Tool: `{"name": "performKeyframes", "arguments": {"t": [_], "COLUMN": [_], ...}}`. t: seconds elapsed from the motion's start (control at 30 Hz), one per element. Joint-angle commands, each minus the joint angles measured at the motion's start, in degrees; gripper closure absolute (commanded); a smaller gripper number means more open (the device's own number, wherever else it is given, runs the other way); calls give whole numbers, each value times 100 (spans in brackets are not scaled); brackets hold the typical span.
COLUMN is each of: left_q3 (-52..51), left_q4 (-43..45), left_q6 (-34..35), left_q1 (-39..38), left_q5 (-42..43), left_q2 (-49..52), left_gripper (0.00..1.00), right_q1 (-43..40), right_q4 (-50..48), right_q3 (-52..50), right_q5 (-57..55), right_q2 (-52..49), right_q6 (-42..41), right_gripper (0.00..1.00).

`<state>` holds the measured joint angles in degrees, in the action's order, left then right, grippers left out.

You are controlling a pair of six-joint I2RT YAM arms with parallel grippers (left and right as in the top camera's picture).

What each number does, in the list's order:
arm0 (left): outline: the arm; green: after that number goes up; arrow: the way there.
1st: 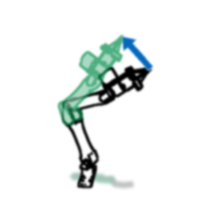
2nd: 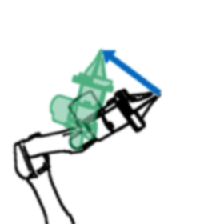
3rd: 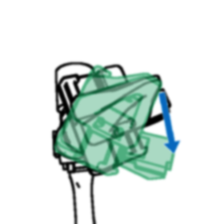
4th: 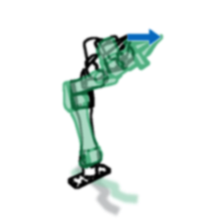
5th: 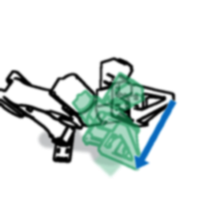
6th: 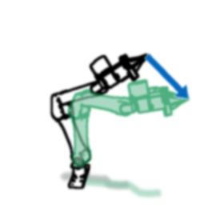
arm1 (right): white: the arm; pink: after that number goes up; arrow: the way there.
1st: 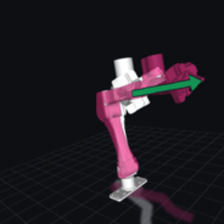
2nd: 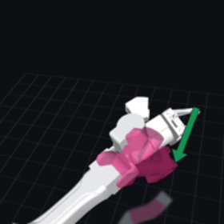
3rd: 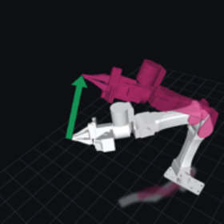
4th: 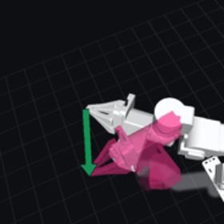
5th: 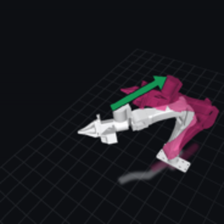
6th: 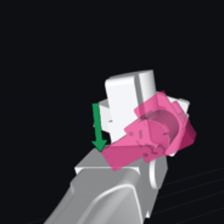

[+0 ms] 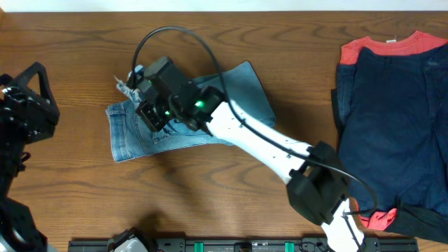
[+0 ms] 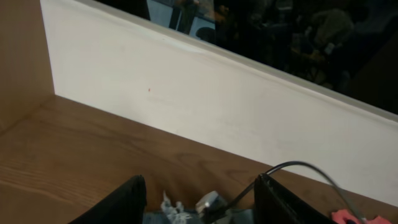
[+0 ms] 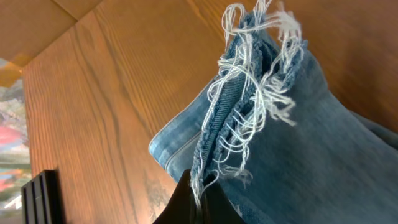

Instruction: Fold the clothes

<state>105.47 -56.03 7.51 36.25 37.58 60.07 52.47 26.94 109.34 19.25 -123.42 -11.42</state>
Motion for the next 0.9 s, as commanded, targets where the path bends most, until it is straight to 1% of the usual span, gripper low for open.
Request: {"name": "performKeyframes", "arguments": {"t": [0.0,0.03,0.1,0.13,0.2,0.27,0.37,0.47,0.57,0.63,0.7,0.77,0.83,0.87], "left_q3": [37,37,37,37,37,37,35,35,35,35,35,35,35,35], "left_q4": [-9,-11,-26,-35,-55,-90,-197,-446,-844,-1167,-1580,-1971,-2328,-2444], "left_q6": [20,20,17,2,2,2,-46,-260,-315,-503,-691,-723,-1019,-1196], "left_q1": [-24,-24,-24,-22,-22,-22,-22,-22,-22,-22,-24,-24,-24,-24], "left_q5": [98,98,98,94,76,76,76,33,-55,-70,-68,-68,-68,-70], "left_q2": [22,22,26,31,55,92,188,352,656,933,1266,1563,1897,2035], "left_gripper": [43,43,43,43,43,43,43,43,42,39,36,28,24,22], "right_q1": [179,227,313,352,382,365,160,-243,-855,-1329,-1786,-2188,-2562,-2695], "right_q4": [-402,-621,-938,-1034,-1150,-1119,-682,46,909,1552,2208,2855,3512,3718], "right_q3": [70,70,70,70,70,72,72,72,70,72,72,70,26,-31], "right_q5": [31,33,28,20,-103,-291,-575,-833,-883,-874,-848,-675,-380,-286], "right_q2": [-164,-234,-323,-330,-341,-308,-177,83,409,581,664,658,555,494], "right_q6": [-79,-79,-79,-74,-26,68,142,140,20,-236,-481,-573,-474,-378], "right_gripper": [98,96,83,80,78,72,64,62,59,59,62,72,82,84]}}
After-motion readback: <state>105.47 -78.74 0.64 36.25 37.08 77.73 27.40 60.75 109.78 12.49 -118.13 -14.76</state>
